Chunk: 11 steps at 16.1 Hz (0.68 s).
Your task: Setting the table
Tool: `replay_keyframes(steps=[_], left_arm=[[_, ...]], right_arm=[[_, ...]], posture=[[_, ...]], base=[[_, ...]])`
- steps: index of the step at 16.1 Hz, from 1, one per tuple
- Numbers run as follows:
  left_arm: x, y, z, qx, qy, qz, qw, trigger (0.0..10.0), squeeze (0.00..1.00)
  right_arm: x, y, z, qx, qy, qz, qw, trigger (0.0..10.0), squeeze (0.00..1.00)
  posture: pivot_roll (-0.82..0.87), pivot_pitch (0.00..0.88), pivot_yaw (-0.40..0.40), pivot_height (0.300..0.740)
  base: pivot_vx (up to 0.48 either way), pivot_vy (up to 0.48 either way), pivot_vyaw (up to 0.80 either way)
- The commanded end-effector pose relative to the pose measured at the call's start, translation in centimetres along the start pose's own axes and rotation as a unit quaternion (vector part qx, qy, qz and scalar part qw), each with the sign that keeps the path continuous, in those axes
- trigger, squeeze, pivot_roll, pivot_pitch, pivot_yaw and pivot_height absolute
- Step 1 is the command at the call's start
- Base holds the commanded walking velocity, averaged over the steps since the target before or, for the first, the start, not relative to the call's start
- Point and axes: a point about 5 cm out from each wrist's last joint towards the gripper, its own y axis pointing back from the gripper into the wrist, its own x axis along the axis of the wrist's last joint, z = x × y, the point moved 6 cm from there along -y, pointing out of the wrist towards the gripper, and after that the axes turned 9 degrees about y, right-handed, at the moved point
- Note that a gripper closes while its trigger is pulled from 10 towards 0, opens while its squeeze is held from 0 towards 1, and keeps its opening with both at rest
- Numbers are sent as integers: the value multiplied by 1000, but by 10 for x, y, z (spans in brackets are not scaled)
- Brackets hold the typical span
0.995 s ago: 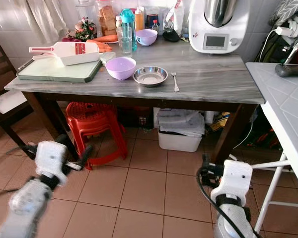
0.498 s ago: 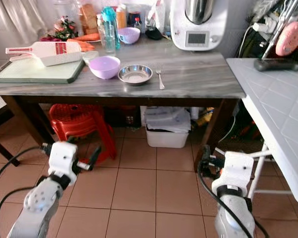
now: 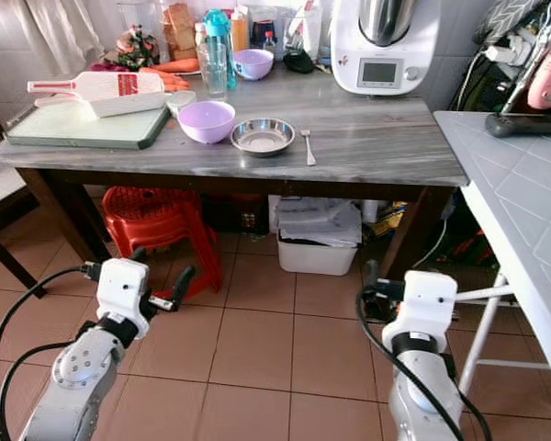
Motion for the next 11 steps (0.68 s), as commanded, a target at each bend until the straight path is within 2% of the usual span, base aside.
replay_keyframes(steps=[1, 4, 5, 7, 9, 10, 11], left_arm=[[-1, 2, -1, 1, 0, -3, 1000, 10000, 0], [-2, -3, 1, 15, 14, 5, 1000, 10000, 0], [0, -8, 5, 24, 29, 13, 999, 10000, 0], [2, -12, 11, 16, 27, 18, 999, 10000, 0], [4, -12, 9, 16, 22, 20, 999, 10000, 0], [4, -12, 8, 14, 17, 19, 1000, 10000, 0], [4, -13, 8, 12, 17, 18, 1000, 10000, 0]], right_arm=[[10, 3, -4, 16, 24, 15, 999, 10000, 0], [15, 2, 0, 24, 39, 20, 999, 10000, 0], [16, 0, 4, 26, 44, 19, 999, 10000, 0], [20, -3, 2, 36, 39, 27, 998, 10000, 0], [19, -4, -2, 35, 20, 26, 999, 10000, 0], [22, -4, -5, 40, 28, 35, 998, 10000, 0], [23, -4, -6, 39, 29, 36, 998, 10000, 0]], posture=[[-9, 38, -32, 740], [-27, 27, -79, 740], [-34, 23, -90, 740], [-33, 16, -78, 740], [-32, 16, -68, 740], [-32, 16, -68, 740], [-35, 11, -27, 740]], base=[[0, 0, 0], [0, 0, 0], [0, 0, 0], [0, 0, 0], [0, 0, 0], [0, 0, 0], [0, 0, 0]])
